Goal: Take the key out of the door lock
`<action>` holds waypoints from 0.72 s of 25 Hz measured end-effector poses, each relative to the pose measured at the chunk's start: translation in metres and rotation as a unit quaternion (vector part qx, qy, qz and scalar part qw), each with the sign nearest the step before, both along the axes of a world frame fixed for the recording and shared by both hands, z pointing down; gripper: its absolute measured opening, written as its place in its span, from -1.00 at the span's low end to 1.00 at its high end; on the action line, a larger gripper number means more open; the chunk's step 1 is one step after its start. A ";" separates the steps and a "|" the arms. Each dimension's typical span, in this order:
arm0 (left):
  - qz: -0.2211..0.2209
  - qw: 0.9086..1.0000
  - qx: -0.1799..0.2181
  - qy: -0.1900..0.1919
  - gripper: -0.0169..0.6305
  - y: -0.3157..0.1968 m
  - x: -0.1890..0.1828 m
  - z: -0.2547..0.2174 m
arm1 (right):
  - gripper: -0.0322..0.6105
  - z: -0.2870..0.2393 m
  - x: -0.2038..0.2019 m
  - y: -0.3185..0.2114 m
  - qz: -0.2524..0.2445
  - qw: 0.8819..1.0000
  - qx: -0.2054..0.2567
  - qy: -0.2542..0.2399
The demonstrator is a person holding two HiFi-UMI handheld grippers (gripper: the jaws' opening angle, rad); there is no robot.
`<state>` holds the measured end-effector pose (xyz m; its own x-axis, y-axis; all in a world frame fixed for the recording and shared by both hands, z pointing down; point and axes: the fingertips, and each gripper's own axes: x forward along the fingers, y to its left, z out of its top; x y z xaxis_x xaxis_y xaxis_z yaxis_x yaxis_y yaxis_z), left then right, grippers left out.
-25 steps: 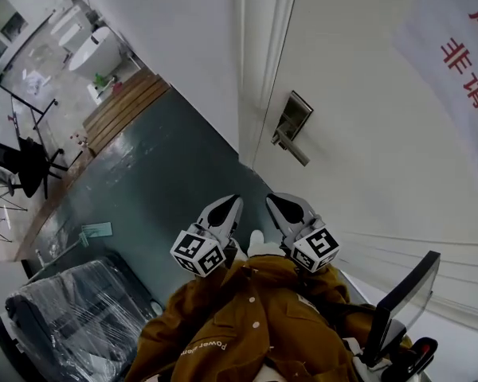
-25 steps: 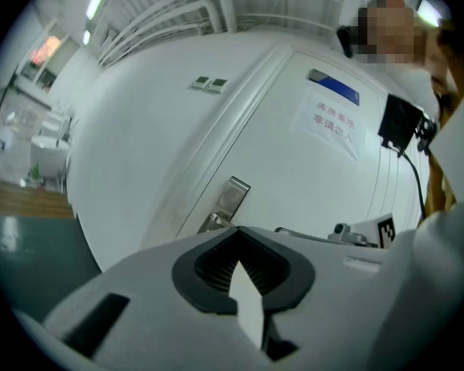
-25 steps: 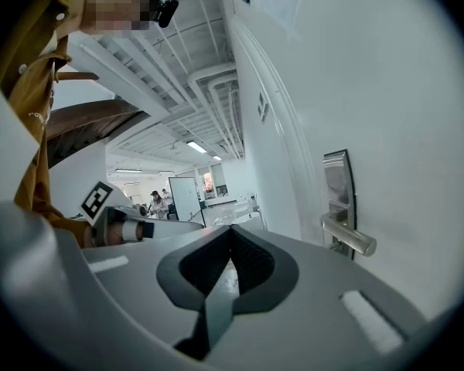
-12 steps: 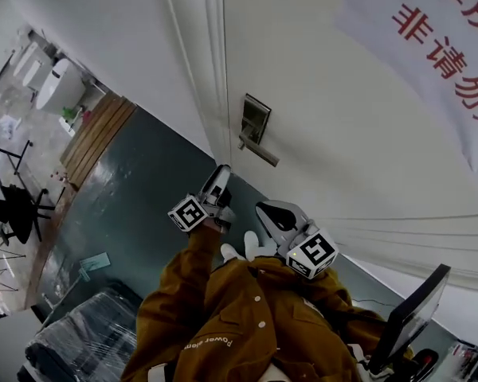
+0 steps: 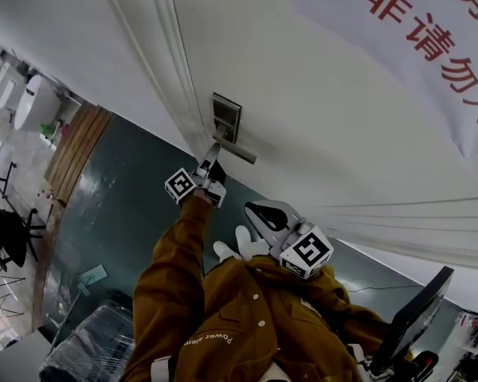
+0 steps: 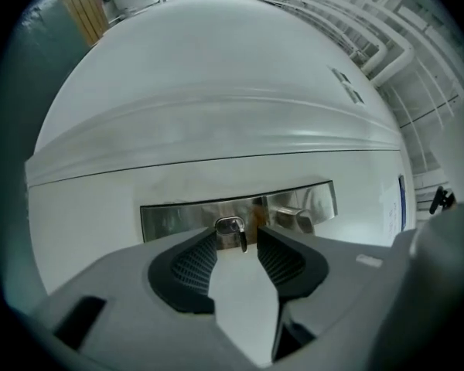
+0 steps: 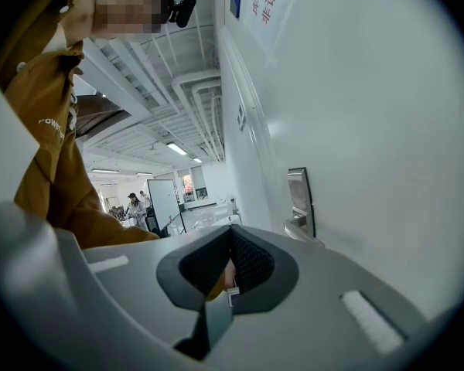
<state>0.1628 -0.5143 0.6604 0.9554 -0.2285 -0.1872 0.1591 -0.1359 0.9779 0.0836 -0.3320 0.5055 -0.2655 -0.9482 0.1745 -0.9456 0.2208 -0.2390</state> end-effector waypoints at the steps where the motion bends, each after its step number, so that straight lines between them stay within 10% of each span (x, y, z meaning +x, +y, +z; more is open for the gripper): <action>1: 0.003 1.000 -0.004 0.005 -0.49 -0.001 0.005 -0.002 | -0.89 0.000 0.000 0.000 0.000 1.000 -0.001 0.000; 4: 0.004 1.000 -0.005 0.015 -0.83 -0.005 0.012 -0.006 | -0.89 0.000 0.003 0.001 0.003 1.000 -0.002 0.000; 18: 0.019 1.000 -0.023 0.008 -0.87 -0.004 0.008 -0.004 | -0.89 -0.006 -0.005 0.002 -0.008 1.000 0.008 0.005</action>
